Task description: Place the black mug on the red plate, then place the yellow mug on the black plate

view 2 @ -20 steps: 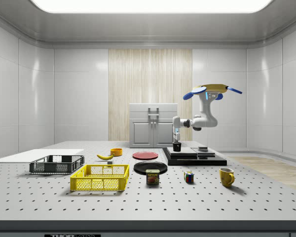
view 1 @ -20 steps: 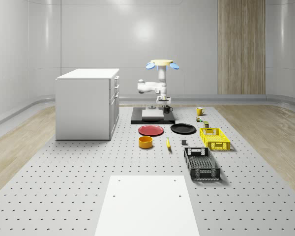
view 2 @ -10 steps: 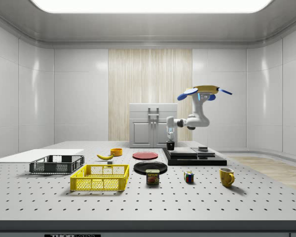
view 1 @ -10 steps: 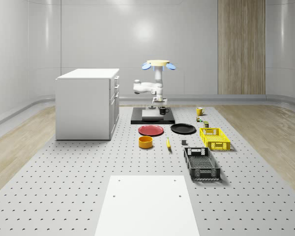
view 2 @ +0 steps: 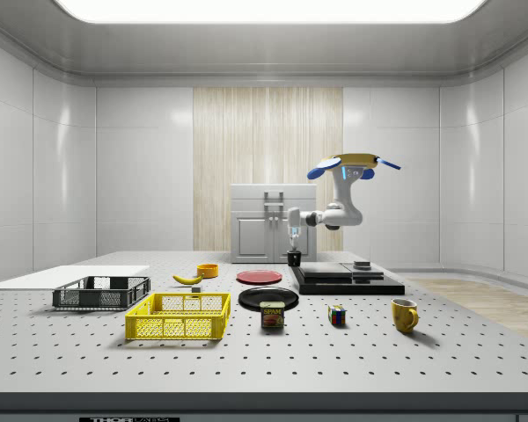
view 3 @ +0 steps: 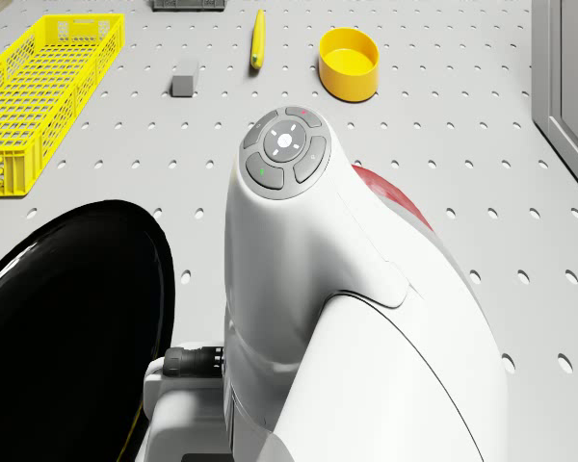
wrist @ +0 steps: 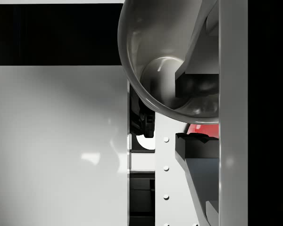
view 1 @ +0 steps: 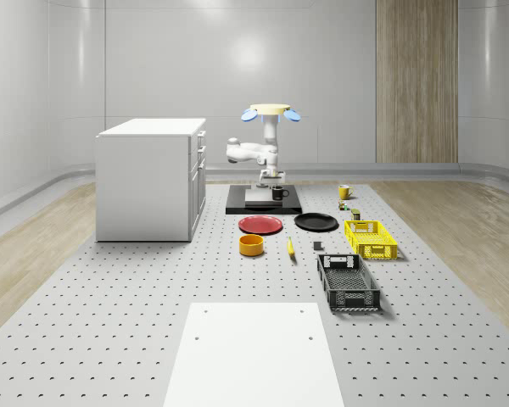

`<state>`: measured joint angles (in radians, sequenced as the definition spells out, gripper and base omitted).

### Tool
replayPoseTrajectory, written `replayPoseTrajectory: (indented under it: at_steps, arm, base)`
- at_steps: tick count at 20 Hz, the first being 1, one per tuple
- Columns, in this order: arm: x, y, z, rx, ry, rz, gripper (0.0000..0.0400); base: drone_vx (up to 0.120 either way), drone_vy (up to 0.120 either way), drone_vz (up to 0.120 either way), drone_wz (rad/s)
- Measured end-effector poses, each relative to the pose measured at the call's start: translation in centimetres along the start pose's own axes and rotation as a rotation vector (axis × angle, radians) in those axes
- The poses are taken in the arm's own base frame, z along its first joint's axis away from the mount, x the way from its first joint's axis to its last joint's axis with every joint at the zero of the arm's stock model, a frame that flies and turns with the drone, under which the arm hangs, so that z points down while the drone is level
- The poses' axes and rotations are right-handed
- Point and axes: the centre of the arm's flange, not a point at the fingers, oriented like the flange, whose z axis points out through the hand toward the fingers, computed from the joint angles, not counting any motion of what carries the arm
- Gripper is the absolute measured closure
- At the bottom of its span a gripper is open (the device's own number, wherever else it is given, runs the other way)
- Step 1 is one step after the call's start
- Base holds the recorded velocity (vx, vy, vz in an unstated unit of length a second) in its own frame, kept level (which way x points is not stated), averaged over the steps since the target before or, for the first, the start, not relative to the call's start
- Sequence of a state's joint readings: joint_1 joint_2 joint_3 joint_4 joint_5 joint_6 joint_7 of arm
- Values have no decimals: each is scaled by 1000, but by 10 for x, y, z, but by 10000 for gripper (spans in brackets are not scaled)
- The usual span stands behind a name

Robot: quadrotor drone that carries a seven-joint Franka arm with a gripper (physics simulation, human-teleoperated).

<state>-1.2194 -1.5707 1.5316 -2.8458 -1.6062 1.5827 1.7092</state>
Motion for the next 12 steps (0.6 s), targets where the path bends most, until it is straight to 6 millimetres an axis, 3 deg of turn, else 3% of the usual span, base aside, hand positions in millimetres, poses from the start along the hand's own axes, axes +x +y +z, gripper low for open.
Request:
replayPoseTrajectory:
  at_steps: [3,10,12]
  arm:
    - [0,0,0,0,0,0,290]
    - [0,0,0,0,0,0,290]
    - [0,0,0,0,0,0,290]
  base:
    - [120,-120,0,0]
    - [120,-6,0,0]
    - [120,-120,0,0]
